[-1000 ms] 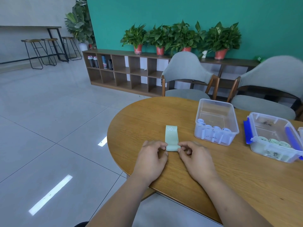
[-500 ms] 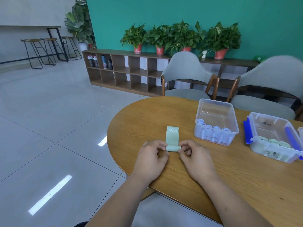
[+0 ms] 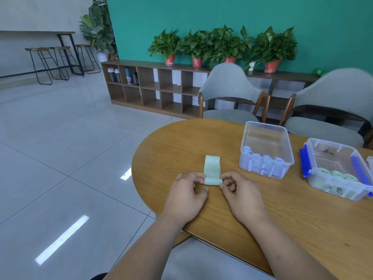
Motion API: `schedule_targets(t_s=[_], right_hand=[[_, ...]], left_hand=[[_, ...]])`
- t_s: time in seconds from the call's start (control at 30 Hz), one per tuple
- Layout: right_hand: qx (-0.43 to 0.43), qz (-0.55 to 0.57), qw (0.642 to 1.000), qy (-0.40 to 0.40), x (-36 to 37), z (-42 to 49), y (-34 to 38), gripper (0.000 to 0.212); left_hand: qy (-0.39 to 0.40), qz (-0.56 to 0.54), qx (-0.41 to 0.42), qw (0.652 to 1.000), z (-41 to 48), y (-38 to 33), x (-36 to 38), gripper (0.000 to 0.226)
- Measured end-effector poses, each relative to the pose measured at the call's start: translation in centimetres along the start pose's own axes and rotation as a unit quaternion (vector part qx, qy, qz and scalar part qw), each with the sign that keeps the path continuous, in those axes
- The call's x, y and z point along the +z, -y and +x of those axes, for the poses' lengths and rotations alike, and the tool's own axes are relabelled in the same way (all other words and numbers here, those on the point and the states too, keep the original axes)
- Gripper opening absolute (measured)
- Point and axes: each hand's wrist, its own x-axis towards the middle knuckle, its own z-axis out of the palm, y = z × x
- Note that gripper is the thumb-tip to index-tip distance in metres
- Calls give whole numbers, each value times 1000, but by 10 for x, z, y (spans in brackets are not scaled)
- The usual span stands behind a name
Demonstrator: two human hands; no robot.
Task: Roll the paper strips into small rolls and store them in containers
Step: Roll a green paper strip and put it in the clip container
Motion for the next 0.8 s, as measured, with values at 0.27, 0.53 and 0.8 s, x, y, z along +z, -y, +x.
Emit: schedule_targets(t_s=[0.27, 0.53, 0.8], right_hand=[[-14, -17, 1000, -2, 1, 0, 0, 21], [-7, -9, 1000, -18, -1, -2, 1, 26], [-7, -5, 1000, -14, -3, -3, 3, 29]], left_hand=[[8, 22, 7, 1000, 0, 0, 0, 35], [50, 10, 0, 999, 0, 3, 0, 48], [16, -20, 11, 1000, -1, 2, 0, 41]])
